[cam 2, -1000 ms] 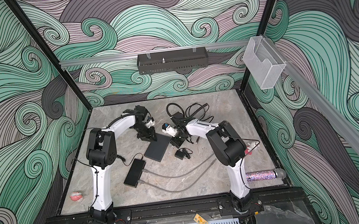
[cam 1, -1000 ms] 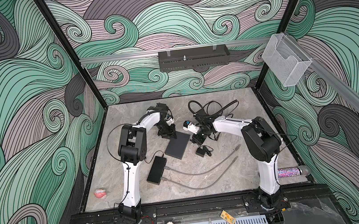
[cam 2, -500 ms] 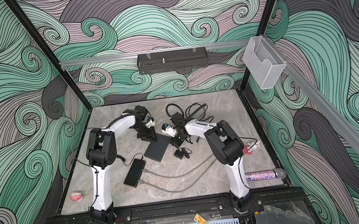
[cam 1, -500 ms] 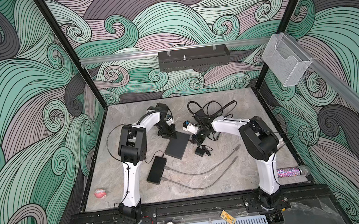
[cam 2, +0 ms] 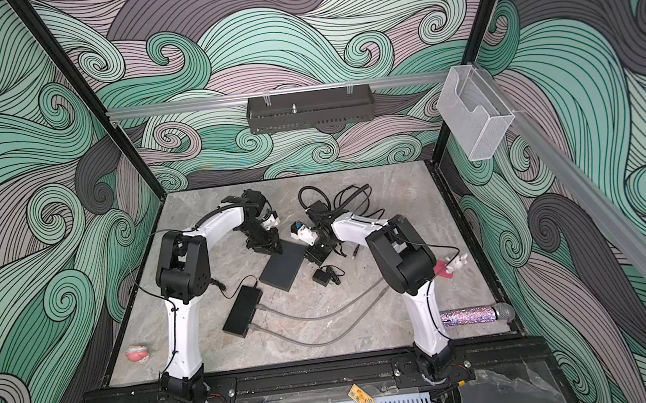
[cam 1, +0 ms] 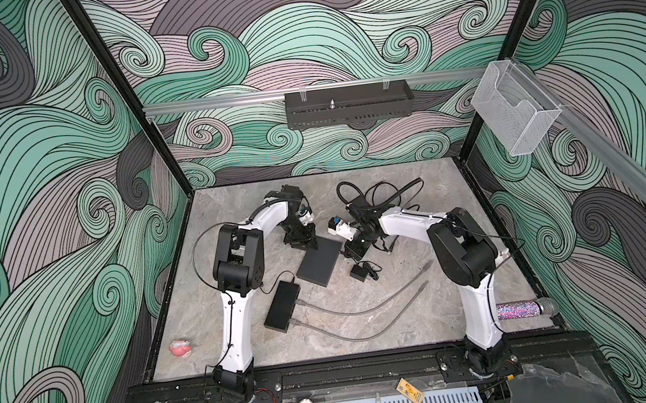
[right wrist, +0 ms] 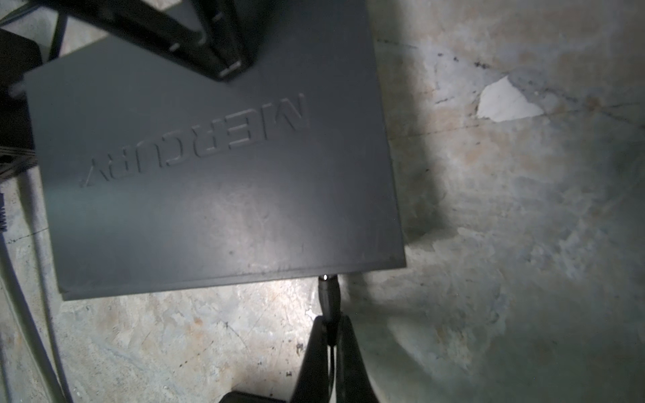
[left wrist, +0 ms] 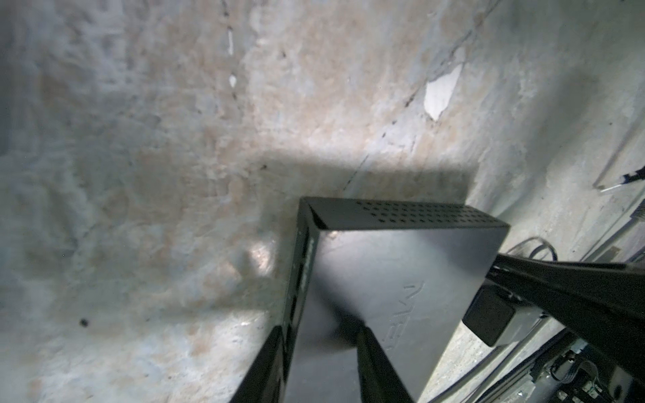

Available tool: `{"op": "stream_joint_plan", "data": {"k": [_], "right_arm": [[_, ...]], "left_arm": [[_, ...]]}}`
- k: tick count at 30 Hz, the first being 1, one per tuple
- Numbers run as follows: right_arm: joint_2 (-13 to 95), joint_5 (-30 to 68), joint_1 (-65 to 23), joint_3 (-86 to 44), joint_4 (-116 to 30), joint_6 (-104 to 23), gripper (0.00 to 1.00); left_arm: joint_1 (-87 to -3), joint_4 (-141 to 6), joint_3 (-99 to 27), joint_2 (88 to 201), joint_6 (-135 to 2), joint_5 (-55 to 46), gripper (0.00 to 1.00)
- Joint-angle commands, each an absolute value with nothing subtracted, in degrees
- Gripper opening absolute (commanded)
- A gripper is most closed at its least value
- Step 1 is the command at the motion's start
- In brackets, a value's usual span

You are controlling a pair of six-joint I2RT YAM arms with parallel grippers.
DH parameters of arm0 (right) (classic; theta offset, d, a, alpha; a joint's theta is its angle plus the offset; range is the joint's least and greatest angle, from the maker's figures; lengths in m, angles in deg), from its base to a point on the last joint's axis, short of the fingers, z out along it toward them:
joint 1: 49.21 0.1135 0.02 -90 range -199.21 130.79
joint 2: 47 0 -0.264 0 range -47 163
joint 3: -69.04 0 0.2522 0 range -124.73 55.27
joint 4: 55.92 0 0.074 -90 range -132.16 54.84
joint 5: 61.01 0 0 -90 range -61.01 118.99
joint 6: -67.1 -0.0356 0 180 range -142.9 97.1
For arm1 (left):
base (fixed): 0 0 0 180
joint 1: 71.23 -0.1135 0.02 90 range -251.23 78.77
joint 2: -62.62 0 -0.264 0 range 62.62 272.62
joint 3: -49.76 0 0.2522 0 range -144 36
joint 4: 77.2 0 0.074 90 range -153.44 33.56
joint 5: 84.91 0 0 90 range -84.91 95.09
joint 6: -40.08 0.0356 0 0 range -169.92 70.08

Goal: Insert the plug into the switch port

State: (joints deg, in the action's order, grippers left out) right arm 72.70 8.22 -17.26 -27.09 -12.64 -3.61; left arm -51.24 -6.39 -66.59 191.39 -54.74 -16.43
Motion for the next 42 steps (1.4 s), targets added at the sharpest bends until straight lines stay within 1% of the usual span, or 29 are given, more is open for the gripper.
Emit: {"op": "stream_joint_plan", "data": {"k": [1, 6, 16, 19, 24, 27, 33, 39, 42], "right_arm": [[74.8, 7.0, -17.3, -30.9, -15.3, -1.0, 0.00], [75.6, 5.9, -17.8, -32.8, -15.0, 2.0, 0.00], [74.3, 3.8, -18.2, -33.4, -18.3, -0.1, 0.00], [74.5, 3.5, -17.9, -34.5, -16.5, 2.7, 0.00], [77.5, 1.8, -17.3, -38.9, -9.3, 10.9, 0.00], [79.4, 2.4, -17.4, -41.9, -7.6, 12.1, 0.00], [81.9, 0.6, -16.7, -46.1, -7.9, 10.0, 0.00], [79.8, 0.4, -15.8, -43.4, -12.4, 11.2, 0.00], [80.7, 1.8, -15.8, -44.9, -12.7, 12.2, 0.00]], "left_arm": [[-50.0, -4.2, -66.6, 194.8, -53.1, -16.2, 0.33], [-49.7, -4.1, -66.6, 195.2, -52.3, -16.5, 0.33], [-49.1, -3.6, -66.6, 195.6, -51.3, -15.0, 0.33], [-49.0, -3.5, -66.6, 195.6, -50.9, -14.3, 0.33], [-48.6, -3.7, -66.6, 195.5, -49.9, -14.8, 0.33], [-48.2, -3.8, -66.4, 195.5, -49.7, -14.8, 0.33], [-47.6, -3.8, -66.6, 195.5, -49.3, -14.9, 0.33], [-47.0, -3.9, -66.4, 195.2, -48.8, -15.0, 0.33], [-46.5, -3.9, -66.3, 195.1, -48.3, -14.9, 0.33]]}}
